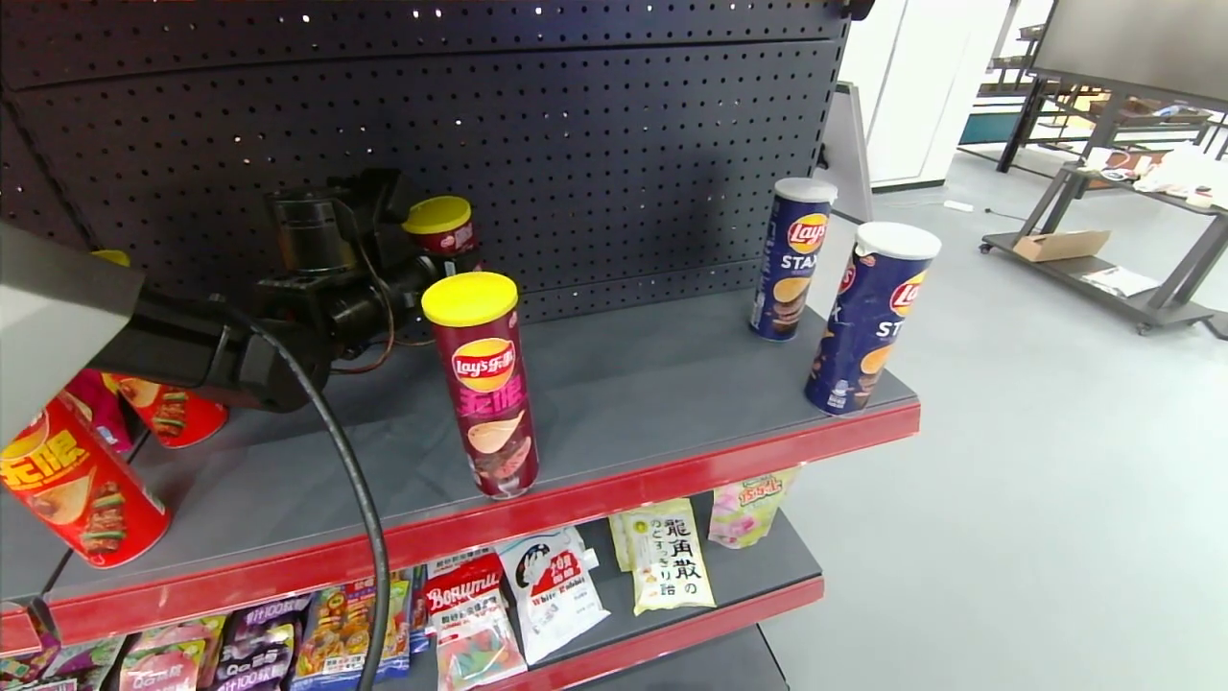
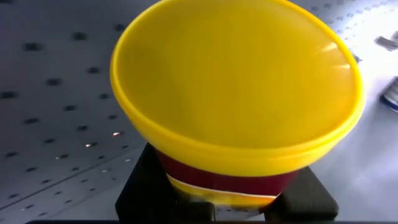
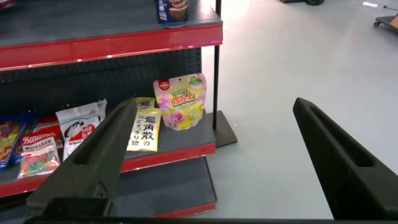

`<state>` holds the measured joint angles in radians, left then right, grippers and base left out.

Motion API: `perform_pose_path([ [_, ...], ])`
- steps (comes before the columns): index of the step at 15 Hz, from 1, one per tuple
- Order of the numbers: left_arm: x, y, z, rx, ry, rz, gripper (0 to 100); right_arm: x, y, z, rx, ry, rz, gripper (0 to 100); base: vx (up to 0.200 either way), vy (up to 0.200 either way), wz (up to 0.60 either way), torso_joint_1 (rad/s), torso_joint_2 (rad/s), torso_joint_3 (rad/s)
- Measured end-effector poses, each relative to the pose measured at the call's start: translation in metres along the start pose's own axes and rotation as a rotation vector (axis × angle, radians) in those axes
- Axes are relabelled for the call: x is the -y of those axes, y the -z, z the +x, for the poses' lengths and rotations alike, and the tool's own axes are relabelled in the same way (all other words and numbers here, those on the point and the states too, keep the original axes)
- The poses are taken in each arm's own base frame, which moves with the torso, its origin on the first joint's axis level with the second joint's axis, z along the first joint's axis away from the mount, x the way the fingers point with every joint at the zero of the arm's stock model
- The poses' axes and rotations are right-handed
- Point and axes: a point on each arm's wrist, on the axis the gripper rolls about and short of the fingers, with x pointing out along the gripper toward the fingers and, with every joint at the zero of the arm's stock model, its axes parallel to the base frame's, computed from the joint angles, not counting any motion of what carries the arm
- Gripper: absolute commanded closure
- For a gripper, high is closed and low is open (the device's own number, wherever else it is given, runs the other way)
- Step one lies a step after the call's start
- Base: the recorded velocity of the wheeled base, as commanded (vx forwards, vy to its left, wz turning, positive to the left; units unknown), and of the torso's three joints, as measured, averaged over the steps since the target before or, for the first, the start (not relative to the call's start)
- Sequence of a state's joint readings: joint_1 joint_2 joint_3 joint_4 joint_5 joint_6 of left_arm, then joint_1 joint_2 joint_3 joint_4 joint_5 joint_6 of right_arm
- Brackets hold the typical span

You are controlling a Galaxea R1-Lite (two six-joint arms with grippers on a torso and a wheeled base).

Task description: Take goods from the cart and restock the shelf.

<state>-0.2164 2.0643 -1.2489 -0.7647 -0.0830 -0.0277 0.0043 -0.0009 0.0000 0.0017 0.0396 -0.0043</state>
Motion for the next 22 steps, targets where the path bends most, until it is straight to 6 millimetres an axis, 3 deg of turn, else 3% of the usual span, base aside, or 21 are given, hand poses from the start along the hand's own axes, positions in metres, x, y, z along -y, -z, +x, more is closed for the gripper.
perform_pose_path([
  [8, 0.005, 0.001, 0.011, -0.010, 0.021, 0.004, 100, 0.000, 0.000, 0.000, 0.000, 0.000, 0.000, 0, 0.000, 0.000, 0.00, 0.000, 0.00, 0.000],
  [22, 0.012, 0.004, 0.012, -0.042, 0.037, 0.028, 100, 0.000, 0.000, 0.000, 0.000, 0.000, 0.000, 0, 0.000, 0.000, 0.00, 0.000, 0.00, 0.000],
])
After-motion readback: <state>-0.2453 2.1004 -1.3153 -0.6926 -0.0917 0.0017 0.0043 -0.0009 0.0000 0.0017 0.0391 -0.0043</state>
